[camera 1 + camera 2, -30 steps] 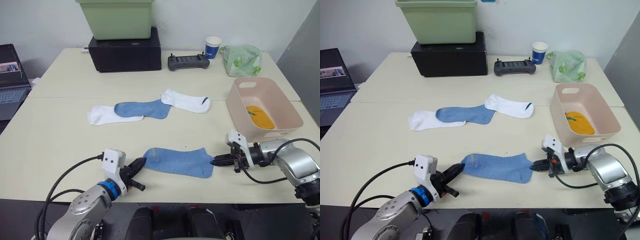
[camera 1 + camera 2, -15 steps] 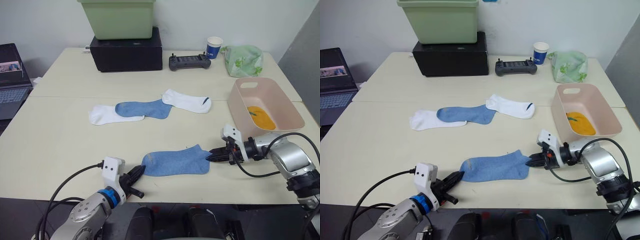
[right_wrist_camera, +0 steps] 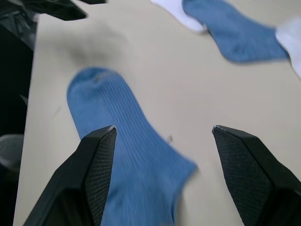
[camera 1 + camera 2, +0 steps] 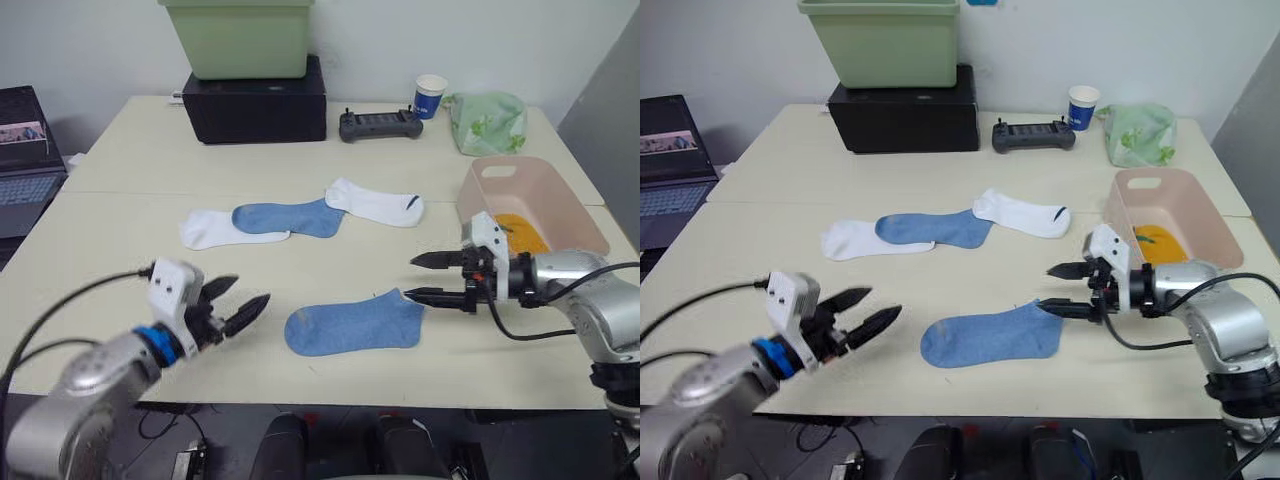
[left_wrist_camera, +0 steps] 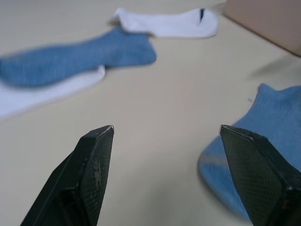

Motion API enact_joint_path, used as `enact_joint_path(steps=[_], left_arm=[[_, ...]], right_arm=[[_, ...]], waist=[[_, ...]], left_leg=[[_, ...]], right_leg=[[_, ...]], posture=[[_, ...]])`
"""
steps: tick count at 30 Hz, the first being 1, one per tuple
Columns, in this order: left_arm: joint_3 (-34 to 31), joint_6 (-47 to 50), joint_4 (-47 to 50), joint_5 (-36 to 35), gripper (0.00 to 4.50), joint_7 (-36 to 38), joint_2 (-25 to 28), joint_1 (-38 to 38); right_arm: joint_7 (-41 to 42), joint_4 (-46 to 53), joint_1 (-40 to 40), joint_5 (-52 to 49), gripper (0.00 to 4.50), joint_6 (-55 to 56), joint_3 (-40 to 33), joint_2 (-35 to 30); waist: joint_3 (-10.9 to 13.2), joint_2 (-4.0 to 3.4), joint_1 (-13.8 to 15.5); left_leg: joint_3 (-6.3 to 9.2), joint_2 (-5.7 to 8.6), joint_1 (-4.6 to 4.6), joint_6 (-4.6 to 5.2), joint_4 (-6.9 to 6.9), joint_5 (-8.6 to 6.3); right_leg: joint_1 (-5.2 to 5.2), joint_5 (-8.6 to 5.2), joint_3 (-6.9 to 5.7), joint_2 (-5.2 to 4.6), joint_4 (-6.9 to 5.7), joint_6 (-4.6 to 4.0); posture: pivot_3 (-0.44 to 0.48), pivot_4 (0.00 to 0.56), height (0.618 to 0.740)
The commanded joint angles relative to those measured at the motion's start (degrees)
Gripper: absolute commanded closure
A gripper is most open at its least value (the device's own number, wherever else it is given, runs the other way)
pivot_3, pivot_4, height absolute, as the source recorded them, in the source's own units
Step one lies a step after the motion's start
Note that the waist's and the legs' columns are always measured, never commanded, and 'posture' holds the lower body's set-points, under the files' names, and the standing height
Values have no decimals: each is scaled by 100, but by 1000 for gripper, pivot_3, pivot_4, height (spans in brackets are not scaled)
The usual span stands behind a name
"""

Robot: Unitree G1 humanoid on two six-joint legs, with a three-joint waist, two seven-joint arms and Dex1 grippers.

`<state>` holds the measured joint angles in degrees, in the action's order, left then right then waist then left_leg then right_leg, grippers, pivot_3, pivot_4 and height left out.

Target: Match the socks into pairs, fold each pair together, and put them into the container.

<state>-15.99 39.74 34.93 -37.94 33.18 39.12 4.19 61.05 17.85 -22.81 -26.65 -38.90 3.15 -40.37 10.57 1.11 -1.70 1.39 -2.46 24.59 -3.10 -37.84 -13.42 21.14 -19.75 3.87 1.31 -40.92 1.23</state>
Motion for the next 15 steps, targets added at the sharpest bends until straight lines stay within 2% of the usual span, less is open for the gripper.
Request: enact_joint_path(steps=[1, 5, 9, 11, 12, 15], left_arm=[[897, -461, -238, 352, 1126, 644, 57, -525], [1862, -852, -760, 761, 2279, 1251, -52, -1106], [2720, -1594, -1673, 1642, 3603, 1633, -103, -1455], [2860, -1859, -1930, 1885, 4271, 1646, -184, -1505], [2885, -1934, -2029, 1937, 4447, 1646, -246, -1515], [2942, -2242, -2386, 2185, 4447, 1718, -307, -1439]], right_arm=[[-260, 275, 145, 265, 1597, 499, 367, 280], [-539, 87, 233, 743, 3040, 1021, 894, 690], [-669, -652, 352, 1347, 4481, 1763, 1286, 881], [-680, -979, 396, 1500, 4500, 2039, 1295, 888], [-698, -1135, 418, 1550, 4500, 2141, 1272, 891], [-768, -1568, 494, 1705, 4500, 2482, 1173, 863]], waist=[[0, 0, 3], [1, 0, 2], [0, -1, -15], [0, -1, -18], [0, -1, -16], [0, -1, -12]], left_leg=[[-7, 1, 2, 0, 0, 0], [-7, 0, 8, -1, -1, 1], [0, -7, -1, -1, -1, 1], [-5, -10, -2, 0, 0, 0], [-7, -10, -1, 0, 0, 0], [-5, -11, 3, 0, -1, 0]], right_leg=[[4, 0, 1, 0, 3, 0], [8, 0, 4, -7, 6, 0], [5, 1, 3, 2, -4, -1], [8, 1, 5, 6, -6, -1], [11, 1, 5, 6, -6, -1], [12, 1, 6, 3, -6, -2]], posture=[[0, 150, 740], [0, 150, 740], [0, 150, 740], [0, 150, 740], [0, 150, 740], [0, 150, 740]])
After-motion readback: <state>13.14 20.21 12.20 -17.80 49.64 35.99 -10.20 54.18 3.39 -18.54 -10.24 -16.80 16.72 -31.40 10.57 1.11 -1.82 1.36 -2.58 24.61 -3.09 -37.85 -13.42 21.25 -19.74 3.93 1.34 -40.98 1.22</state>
